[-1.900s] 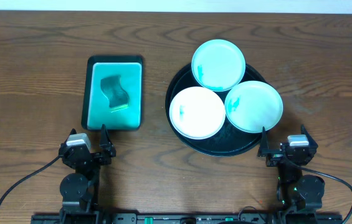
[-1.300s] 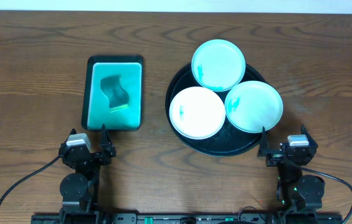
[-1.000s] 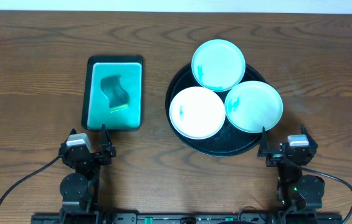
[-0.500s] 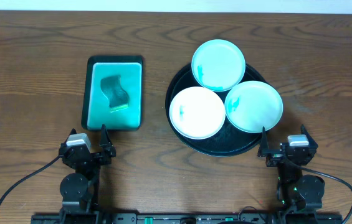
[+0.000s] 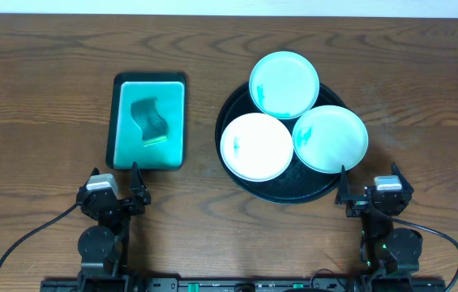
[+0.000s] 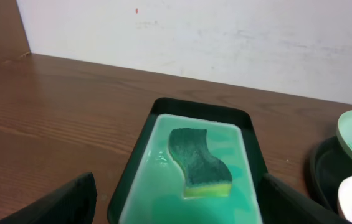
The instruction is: Clean dirty plates on tray and stack at the side
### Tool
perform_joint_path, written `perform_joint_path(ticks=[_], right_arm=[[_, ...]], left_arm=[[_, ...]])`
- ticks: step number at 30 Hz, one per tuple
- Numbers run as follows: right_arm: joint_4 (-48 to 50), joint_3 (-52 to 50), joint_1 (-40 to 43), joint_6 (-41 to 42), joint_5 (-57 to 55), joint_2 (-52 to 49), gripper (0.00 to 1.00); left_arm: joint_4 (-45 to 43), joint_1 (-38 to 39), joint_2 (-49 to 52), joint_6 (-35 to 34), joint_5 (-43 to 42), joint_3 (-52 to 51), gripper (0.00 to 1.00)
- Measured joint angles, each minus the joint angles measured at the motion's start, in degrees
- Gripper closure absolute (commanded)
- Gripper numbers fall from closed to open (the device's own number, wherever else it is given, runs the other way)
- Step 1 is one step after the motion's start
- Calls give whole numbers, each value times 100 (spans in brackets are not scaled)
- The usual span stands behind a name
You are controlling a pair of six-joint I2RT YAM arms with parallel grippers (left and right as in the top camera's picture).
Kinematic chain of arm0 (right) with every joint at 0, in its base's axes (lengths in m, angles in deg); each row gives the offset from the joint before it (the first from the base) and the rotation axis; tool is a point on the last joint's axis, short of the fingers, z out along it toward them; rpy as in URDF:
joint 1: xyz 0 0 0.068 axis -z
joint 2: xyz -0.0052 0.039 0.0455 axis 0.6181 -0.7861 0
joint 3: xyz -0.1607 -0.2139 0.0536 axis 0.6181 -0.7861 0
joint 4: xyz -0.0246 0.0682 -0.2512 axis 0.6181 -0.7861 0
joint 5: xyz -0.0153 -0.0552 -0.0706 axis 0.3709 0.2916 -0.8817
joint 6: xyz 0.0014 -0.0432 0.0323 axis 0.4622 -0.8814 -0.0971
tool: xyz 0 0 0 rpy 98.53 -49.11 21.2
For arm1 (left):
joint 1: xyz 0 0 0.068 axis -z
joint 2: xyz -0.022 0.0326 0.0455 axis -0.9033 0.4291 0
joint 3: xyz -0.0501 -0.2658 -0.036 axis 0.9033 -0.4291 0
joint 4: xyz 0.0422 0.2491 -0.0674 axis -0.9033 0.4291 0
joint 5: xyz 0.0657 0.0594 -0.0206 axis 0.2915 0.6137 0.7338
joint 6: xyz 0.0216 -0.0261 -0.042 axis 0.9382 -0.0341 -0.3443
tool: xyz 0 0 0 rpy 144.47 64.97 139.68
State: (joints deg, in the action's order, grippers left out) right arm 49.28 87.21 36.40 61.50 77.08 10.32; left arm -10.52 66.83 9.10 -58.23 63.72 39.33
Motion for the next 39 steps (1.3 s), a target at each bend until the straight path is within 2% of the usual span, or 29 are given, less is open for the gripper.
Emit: perform_joint_path(ticks=[3, 8, 11, 16, 18, 21, 23, 26, 30, 32, 35, 39], right_arm=[[0, 0, 0, 0, 0, 0, 1], [0, 0, 0, 0, 0, 0, 1], [0, 0, 0, 0, 0, 0, 1], [-2, 0, 0, 0, 2, -4, 1], [-2, 2, 0, 0, 2, -4, 1], [-2, 0, 0, 0, 4, -7, 1], [-2, 2, 0, 0, 7, -7, 1], [-4, 0, 0, 0, 13, -7, 1], [-2, 2, 0, -2, 17, -11, 1], [0, 0, 0, -2, 17, -11, 1], [-2, 0, 0, -2, 17, -11, 1], [-2, 0, 0, -2, 17, -13, 1]], left_arm=[[-7, 0, 0, -236, -330, -15, 17], [-219, 0, 4, -1224, -1731, -74, 18], [-586, 0, 15, -1537, -2286, -142, 17], [-2507, 0, 39, -1661, -2623, -173, 17], [-2835, 0, 31, -1652, -2590, -144, 18], [-2826, 0, 63, -1569, -2365, 42, 18], [-2710, 0, 225, -1434, -2225, 352, 18], [-1843, 0, 866, -1285, -1915, 1300, 18], [-24, 0, 2503, -1038, -1725, 3121, 17], [616, 0, 3530, -896, -1812, 4039, 17], [1062, 0, 4616, -789, -2103, 4822, 18], [1381, 0, 5751, -590, -2507, 5259, 17]])
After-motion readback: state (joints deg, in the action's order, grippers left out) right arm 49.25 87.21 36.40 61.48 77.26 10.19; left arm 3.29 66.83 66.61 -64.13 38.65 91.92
